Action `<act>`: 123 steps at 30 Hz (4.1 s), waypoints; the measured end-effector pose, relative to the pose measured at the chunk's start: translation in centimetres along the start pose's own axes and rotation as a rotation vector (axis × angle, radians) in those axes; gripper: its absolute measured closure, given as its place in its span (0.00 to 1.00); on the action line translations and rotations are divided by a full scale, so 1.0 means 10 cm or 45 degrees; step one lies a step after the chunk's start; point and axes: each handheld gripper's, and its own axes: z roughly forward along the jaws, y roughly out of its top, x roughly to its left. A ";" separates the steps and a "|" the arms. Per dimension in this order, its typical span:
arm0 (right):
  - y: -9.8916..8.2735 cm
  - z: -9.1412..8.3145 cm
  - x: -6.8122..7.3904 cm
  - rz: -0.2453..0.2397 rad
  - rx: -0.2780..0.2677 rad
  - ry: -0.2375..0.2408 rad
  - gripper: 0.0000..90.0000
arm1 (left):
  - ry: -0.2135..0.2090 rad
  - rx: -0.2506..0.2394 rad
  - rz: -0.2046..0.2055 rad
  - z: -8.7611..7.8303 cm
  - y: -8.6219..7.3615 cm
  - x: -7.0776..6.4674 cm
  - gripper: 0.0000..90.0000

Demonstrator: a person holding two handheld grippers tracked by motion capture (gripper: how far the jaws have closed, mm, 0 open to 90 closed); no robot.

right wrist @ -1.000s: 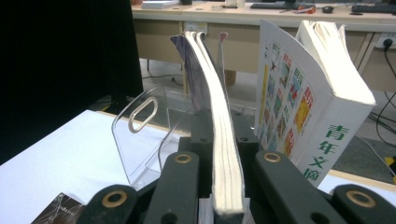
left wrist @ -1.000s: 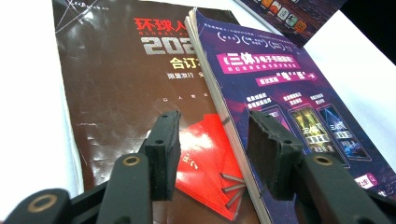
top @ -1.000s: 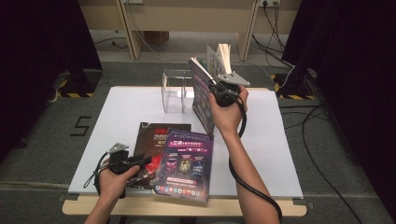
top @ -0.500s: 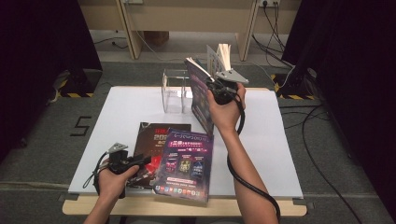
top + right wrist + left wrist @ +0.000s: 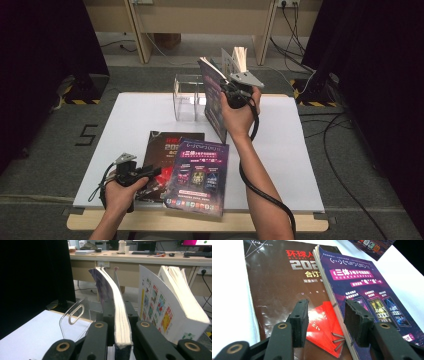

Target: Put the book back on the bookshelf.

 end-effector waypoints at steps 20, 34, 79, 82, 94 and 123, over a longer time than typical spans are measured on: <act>0.11 0.16 0.04 0.006 -0.053 -0.043 0.94 | 0.007 0.000 -0.010 -0.01 0.00 0.02 0.60; 0.13 0.30 0.04 0.020 -0.052 -0.062 0.94 | 0.002 -0.002 -0.013 -0.01 0.00 0.03 0.60; 0.24 0.60 0.03 0.079 -0.080 -0.101 0.94 | -0.002 -0.001 -0.018 -0.01 -0.01 0.05 0.60; 0.26 0.61 0.02 0.080 -0.081 -0.108 0.94 | -0.004 0.002 -0.013 -0.01 0.00 0.05 0.60; 0.27 0.67 0.02 0.073 -0.086 -0.123 0.94 | 0.001 0.001 -0.016 -0.02 0.00 0.06 0.60; 0.09 0.85 0.10 0.020 -0.081 -0.204 0.93 | -0.003 -0.001 -0.009 -0.02 -0.01 0.08 0.60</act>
